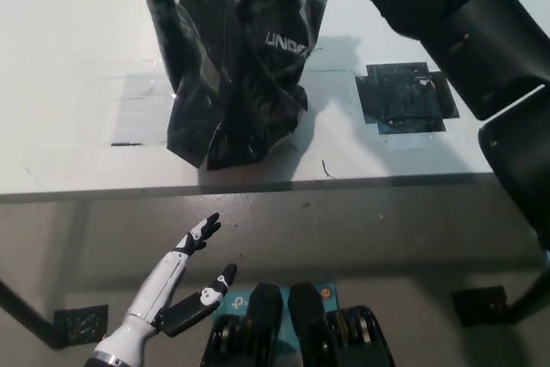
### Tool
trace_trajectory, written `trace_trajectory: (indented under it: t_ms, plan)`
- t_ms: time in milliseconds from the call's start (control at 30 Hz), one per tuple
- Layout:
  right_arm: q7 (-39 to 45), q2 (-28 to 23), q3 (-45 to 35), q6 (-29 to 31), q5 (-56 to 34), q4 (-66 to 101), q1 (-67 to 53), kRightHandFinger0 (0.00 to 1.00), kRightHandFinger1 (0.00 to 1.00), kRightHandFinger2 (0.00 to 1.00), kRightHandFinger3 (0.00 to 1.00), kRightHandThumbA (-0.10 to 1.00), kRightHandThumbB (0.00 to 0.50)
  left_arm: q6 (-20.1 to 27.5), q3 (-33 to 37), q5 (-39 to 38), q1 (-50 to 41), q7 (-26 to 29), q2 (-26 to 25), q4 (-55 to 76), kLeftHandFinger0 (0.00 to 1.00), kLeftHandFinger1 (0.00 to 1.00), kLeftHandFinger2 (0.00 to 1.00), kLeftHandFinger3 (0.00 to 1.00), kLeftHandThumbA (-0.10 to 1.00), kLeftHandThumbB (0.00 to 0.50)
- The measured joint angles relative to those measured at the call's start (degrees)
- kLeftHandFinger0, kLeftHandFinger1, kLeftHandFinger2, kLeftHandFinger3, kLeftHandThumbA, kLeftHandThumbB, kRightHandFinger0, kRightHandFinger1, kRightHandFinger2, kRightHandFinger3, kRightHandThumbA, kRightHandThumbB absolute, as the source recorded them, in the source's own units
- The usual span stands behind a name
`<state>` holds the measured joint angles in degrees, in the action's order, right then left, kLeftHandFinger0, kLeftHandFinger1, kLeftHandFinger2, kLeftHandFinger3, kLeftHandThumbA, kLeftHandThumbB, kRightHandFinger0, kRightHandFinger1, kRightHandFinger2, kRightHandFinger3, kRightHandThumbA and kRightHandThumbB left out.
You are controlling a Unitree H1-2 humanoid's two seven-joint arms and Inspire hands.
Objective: The robot uses its right hand to pick up a bag of coffee beans and puts it in the black plastic bag, then the robot grabs the top of the bag and lifts it.
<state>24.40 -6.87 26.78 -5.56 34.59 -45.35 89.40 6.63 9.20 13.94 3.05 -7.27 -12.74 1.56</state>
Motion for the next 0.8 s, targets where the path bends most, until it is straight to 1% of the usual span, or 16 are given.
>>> trace_trajectory:
  t_ms: [67, 100, 200, 333, 400, 433, 500, 533, 567, 667, 700, 733, 767, 800]
  plan:
    - [-0.7, 0.1, 0.5, 1.0, 0.4, -2.8, 1.1, 0.0, 0.24, 0.58, 0.61, -0.1, 0.151, 0.0, 0.0, 0.1, 0.0, 0.0, 0.0, 0.0, 1.0, 1.0, 1.0, 1.0, 0.62, 0.157]
    - [-0.8, 0.1, 0.5, 1.1, 0.4, -3.3, 1.3, 0.0, 0.25, 0.6, 0.65, -0.1, 0.14, 0.0, 0.0, 0.1, 0.0, 0.0, 0.0, 0.0, 1.0, 1.0, 1.0, 1.0, 0.62, 0.158]
    - [-2.4, 0.1, 1.0, 2.6, 0.9, -8.0, 3.3, 0.0, 0.26, 0.61, 0.68, -0.09, 0.139, 0.0, 0.1, 0.2, 0.0, 0.0, 0.0, 0.0, 1.0, 1.0, 1.0, 1.0, 0.61, 0.157]
    - [-3.7, 0.2, 1.6, 4.2, 1.2, -13.6, 5.5, 0.0, 0.24, 0.59, 0.62, -0.08, 0.154, -0.1, 0.2, 0.3, -0.1, 0.0, 0.0, 0.0, 1.0, 1.0, 1.0, 1.0, 0.61, 0.154]
    - [-4.1, 0.2, 1.7, 4.6, 1.3, -15.2, 6.1, 0.0, 0.23, 0.57, 0.58, -0.05, 0.158, -0.1, 0.3, 0.3, -0.1, 0.0, 0.0, 0.0, 1.0, 1.0, 1.0, 1.0, 0.61, 0.157]
    - [-4.6, 0.3, 1.8, 5.0, 1.4, -16.6, 6.6, 0.0, 0.21, 0.54, 0.55, -0.06, 0.161, -0.1, 0.4, 0.3, -0.1, 0.0, 0.0, 0.0, 1.0, 1.0, 1.0, 1.0, 0.61, 0.16]
    - [-5.4, 0.4, 2.0, 5.6, 1.6, -18.8, 7.4, 0.0, 0.2, 0.54, 0.55, -0.07, 0.161, -0.1, 0.5, 0.4, -0.1, 0.0, 0.0, 0.0, 1.0, 1.0, 1.0, 1.0, 0.61, 0.159]
    - [-5.7, 0.5, 2.0, 5.8, 1.6, -19.4, 7.6, 0.0, 0.19, 0.52, 0.53, -0.09, 0.16, -0.1, 0.6, 0.4, -0.1, 0.0, 0.0, 0.0, 1.0, 1.0, 1.0, 1.0, 0.61, 0.156]
    - [-6.4, 0.7, 2.1, 6.1, 1.8, -20.5, 8.1, 0.0, 0.19, 0.53, 0.54, -0.08, 0.155, -0.1, 0.7, 0.4, -0.1, 0.0, 0.0, 0.0, 1.0, 1.0, 1.0, 1.0, 0.61, 0.156]
    - [-7.7, 1.3, 2.3, 6.8, 1.9, -22.4, 8.8, 0.0, 0.19, 0.53, 0.55, -0.07, 0.17, -0.1, 0.9, 0.4, -0.1, 0.0, 0.0, 0.0, 1.0, 1.0, 1.0, 1.0, 0.61, 0.157]
    - [-8.1, 1.5, 2.4, 7.0, 2.0, -23.0, 9.0, 0.0, 0.18, 0.52, 0.54, -0.06, 0.18, -0.1, 1.0, 0.4, -0.1, 0.0, 0.0, 0.0, 1.0, 1.0, 1.0, 1.0, 0.61, 0.156]
    - [-8.1, 1.5, 2.4, 7.0, 2.0, -23.1, 9.1, 0.0, 0.15, 0.48, 0.5, -0.04, 0.183, -0.1, 1.0, 0.4, -0.1, 0.0, 0.0, 0.0, 1.0, 1.0, 1.0, 1.0, 0.6, 0.151]
    - [-8.9, 1.8, 2.5, 7.2, 2.1, -23.8, 9.4, 0.0, 0.13, 0.46, 0.49, -0.03, 0.193, -0.1, 1.2, 0.4, -0.1, 0.0, 0.0, 0.0, 1.0, 1.0, 1.0, 1.0, 0.6, 0.152]
    - [-9.7, 2.1, 2.6, 7.6, 2.2, -24.4, 9.8, 0.0, 0.13, 0.46, 0.49, -0.03, 0.193, -0.1, 1.3, 0.4, -0.1, 0.0, 0.0, 0.0, 1.0, 1.0, 1.0, 1.0, 0.6, 0.152]
